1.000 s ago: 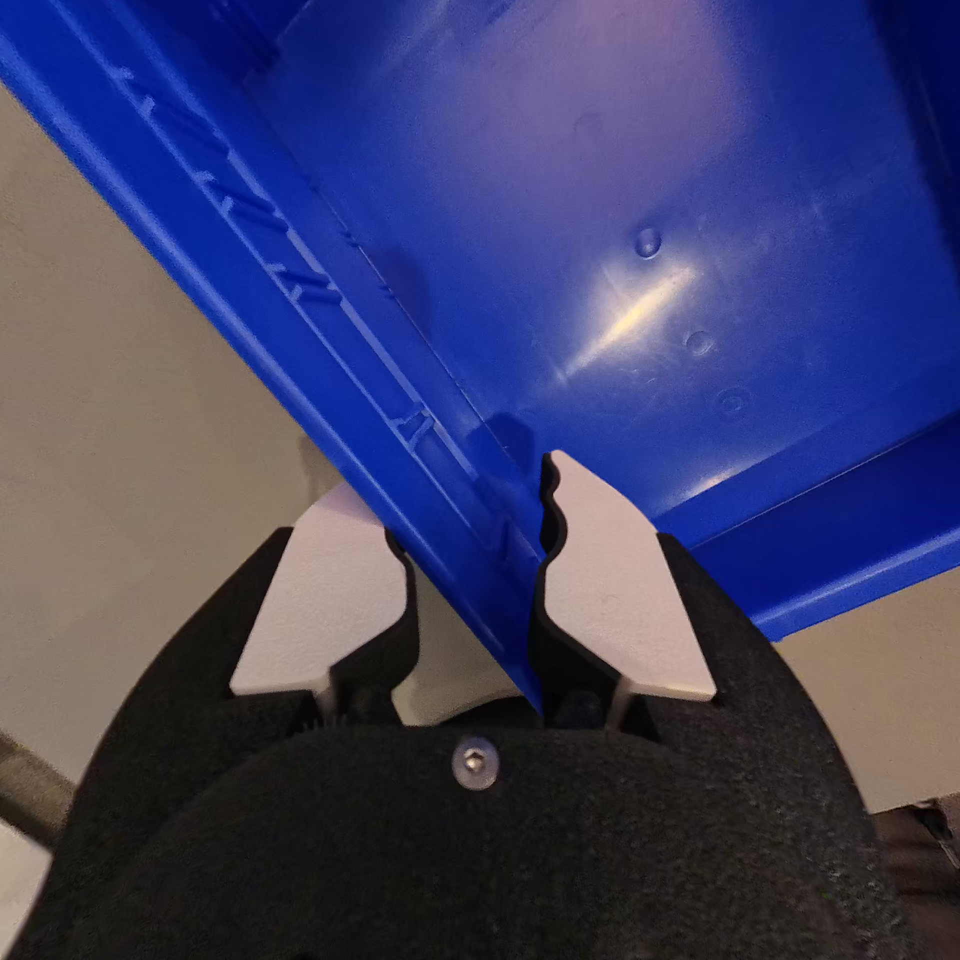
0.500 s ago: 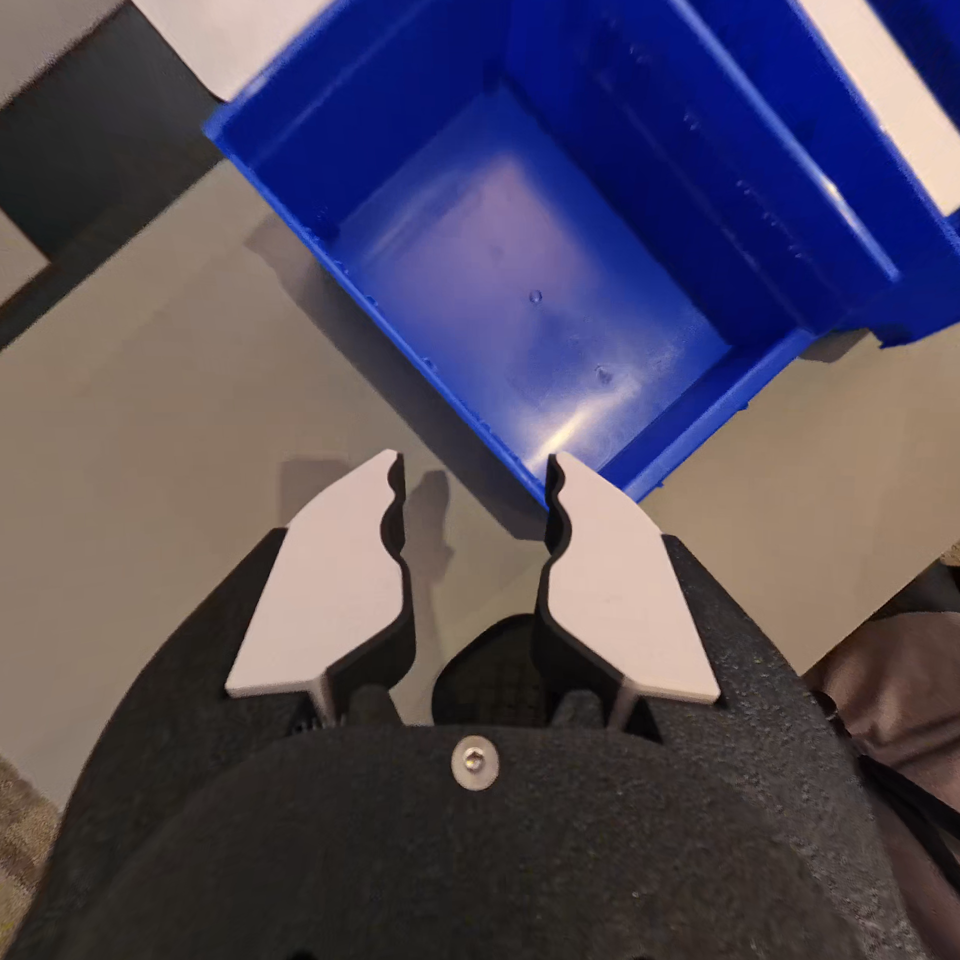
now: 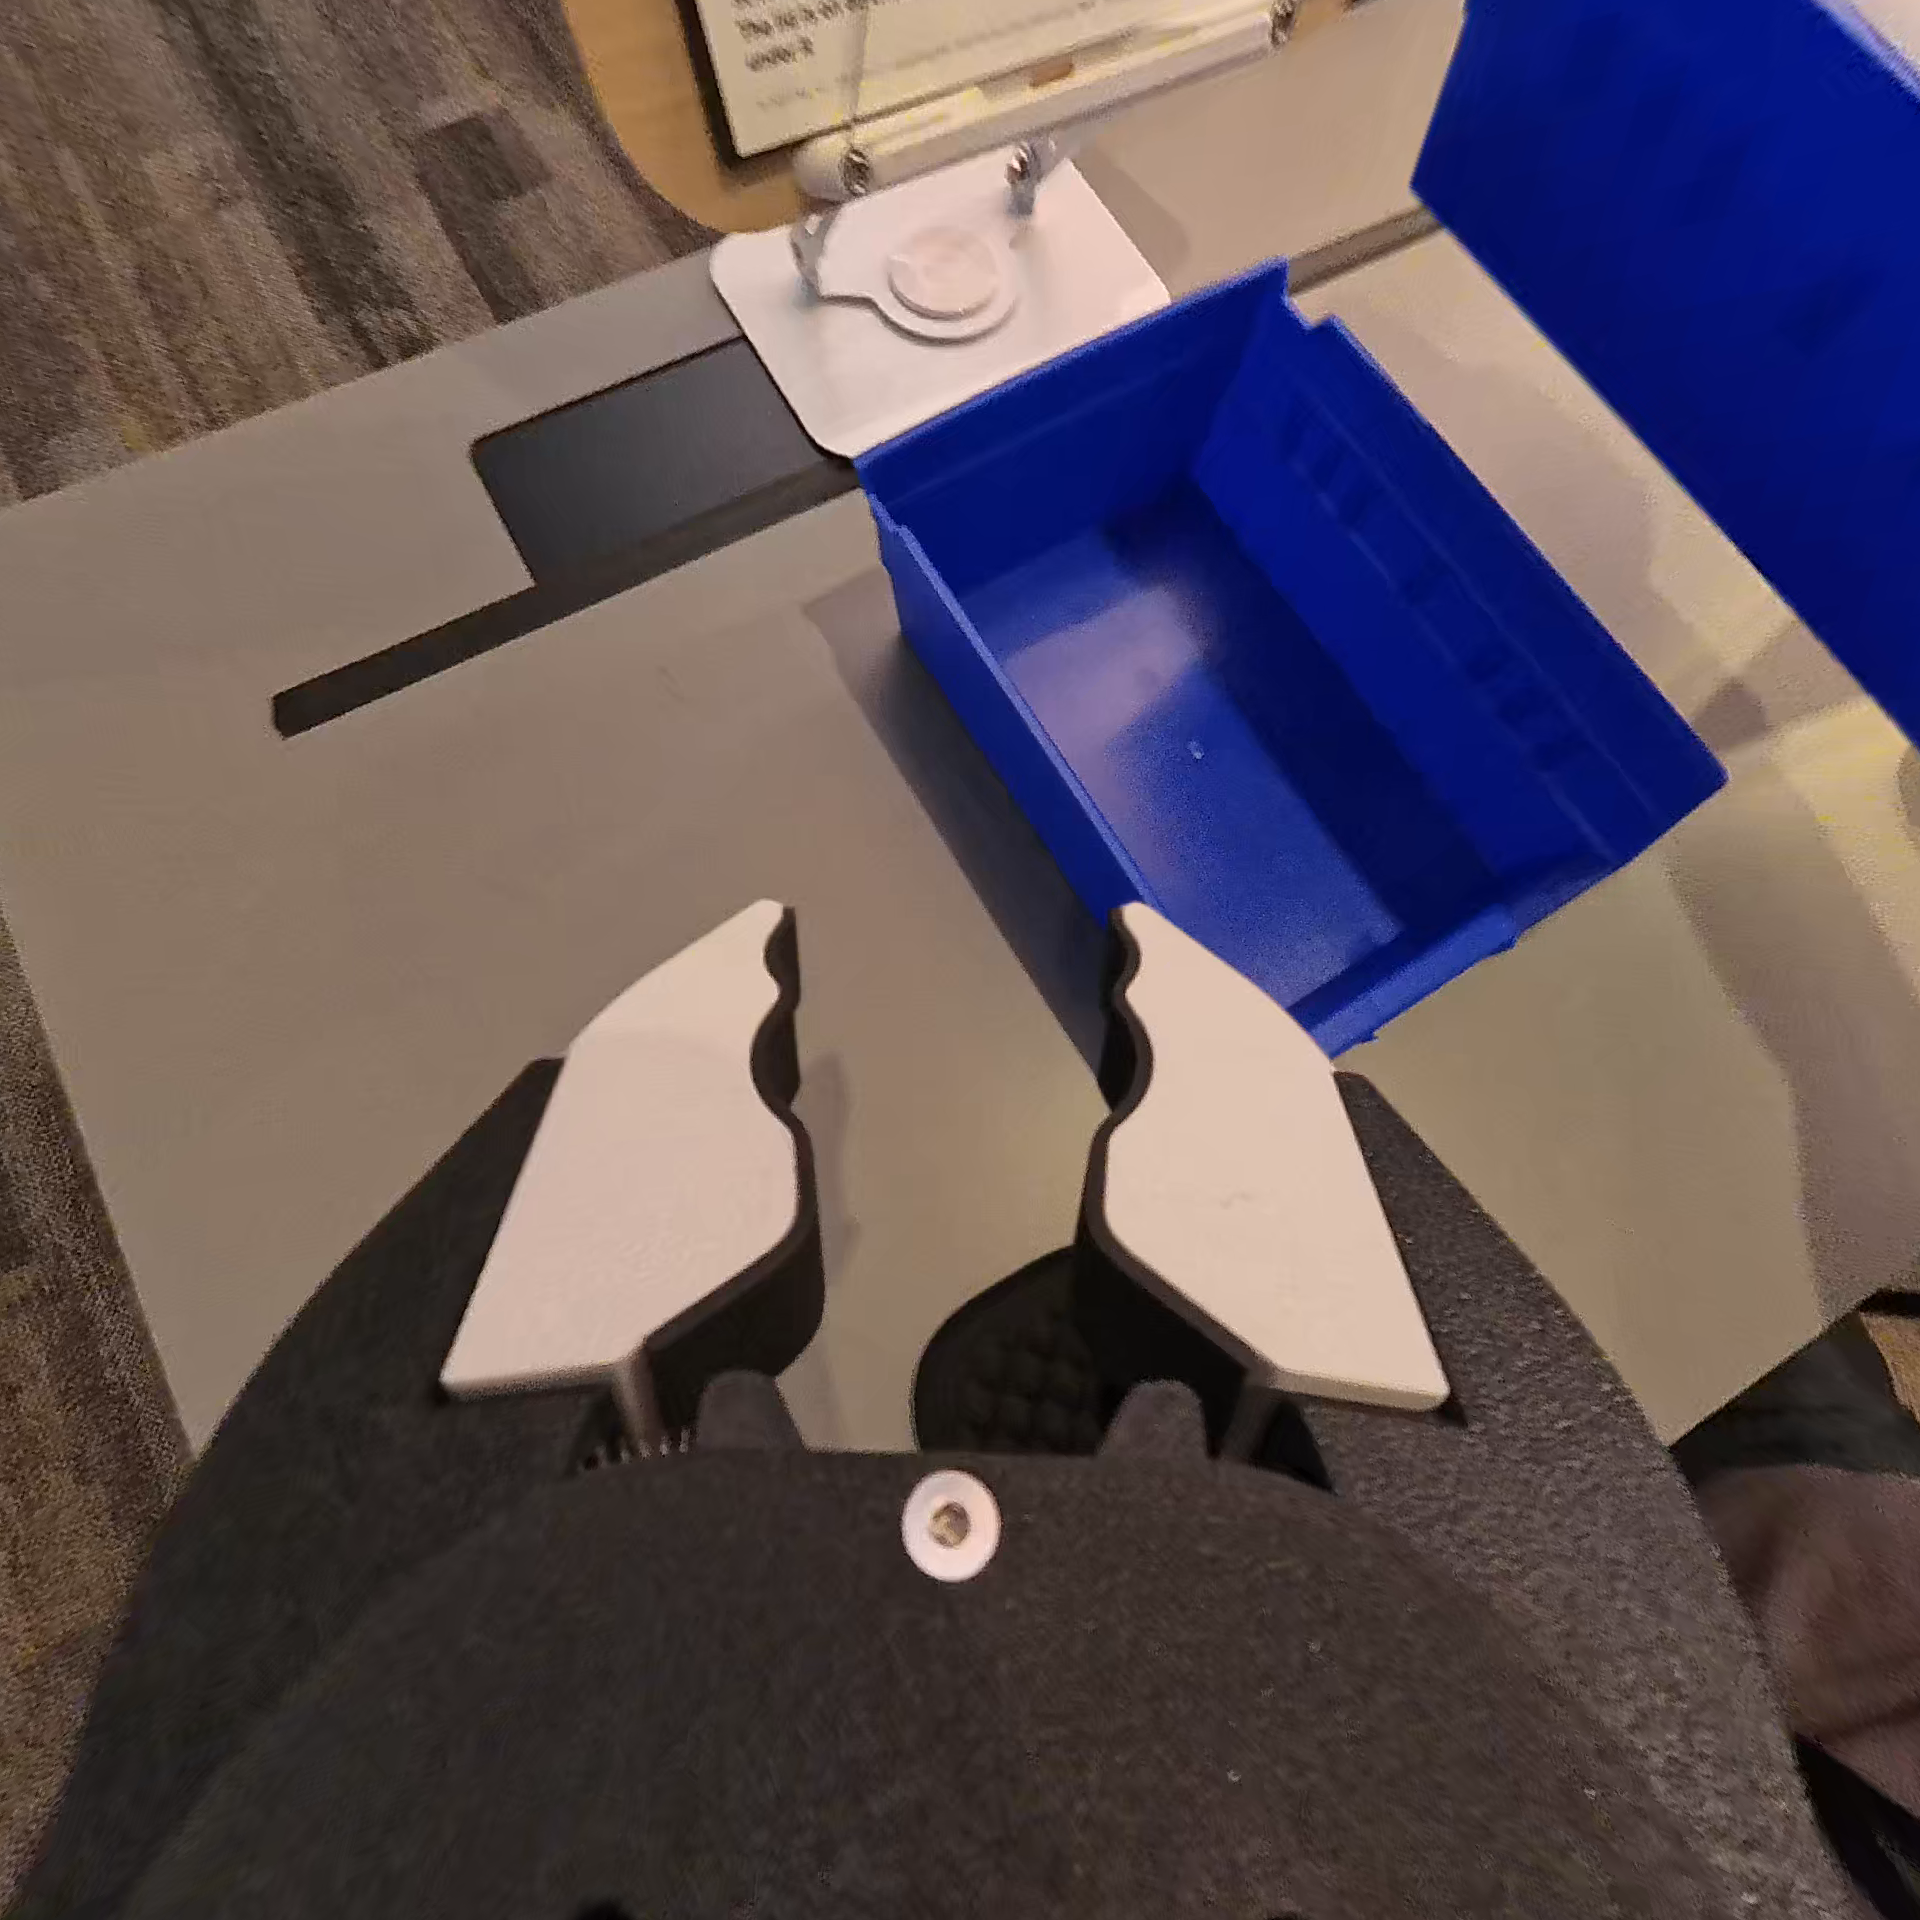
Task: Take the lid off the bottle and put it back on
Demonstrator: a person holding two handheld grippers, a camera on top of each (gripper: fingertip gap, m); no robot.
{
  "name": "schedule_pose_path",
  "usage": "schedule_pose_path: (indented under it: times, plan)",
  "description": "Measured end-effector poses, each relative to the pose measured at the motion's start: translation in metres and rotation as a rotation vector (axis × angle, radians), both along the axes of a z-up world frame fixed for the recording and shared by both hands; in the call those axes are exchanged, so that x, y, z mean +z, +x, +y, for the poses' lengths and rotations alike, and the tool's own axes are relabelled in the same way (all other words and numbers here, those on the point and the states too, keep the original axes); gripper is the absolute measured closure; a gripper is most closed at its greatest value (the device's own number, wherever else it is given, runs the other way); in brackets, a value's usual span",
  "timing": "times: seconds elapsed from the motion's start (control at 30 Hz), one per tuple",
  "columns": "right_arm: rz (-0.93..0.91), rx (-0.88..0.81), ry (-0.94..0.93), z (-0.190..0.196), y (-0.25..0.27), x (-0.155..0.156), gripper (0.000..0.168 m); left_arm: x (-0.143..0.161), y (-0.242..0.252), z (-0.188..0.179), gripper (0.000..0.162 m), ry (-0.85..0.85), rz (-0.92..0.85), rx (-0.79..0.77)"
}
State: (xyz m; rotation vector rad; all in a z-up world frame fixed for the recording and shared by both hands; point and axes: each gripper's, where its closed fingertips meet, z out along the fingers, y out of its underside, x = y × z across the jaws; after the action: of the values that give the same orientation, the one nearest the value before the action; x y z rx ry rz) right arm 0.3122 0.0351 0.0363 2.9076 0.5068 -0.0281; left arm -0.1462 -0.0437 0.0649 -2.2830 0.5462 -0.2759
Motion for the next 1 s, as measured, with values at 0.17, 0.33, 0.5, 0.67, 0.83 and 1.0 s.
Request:
schedule_pose_path:
  times: [0.17, 0.33, 0.5, 0.67, 0.83, 1.0]
  plan:
    - [0.048, 0.167, 0.012, 0.019, -0.096, 0.013, 0.161, 0.009, -0.003, 0.001, 0.104, 0.03, -0.045, 0.045]
    - [0.174, 0.281, -0.002, 0.033, -0.206, -0.002, 0.161, 0.061, -0.017, 0.007, 0.09, 0.303, -0.136, 0.165]
    - [0.154, 0.38, 0.002, 0.039, -0.307, -0.019, 0.161, 0.102, -0.024, -0.011, 0.091, 0.492, -0.287, 0.2]
    - [0.165, 0.446, -0.032, 0.027, -0.392, -0.032, 0.16, 0.103, -0.019, -0.02, 0.09, 0.497, -0.249, 0.175]
    - [0.23, 0.446, -0.079, 0.011, -0.452, -0.058, 0.161, 0.097, -0.014, -0.022, 0.089, 0.461, -0.232, 0.143]
    - [0.247, 0.357, -0.102, 0.003, -0.479, -0.098, 0.161, 0.087, -0.014, -0.02, 0.083, 0.41, -0.229, 0.131]
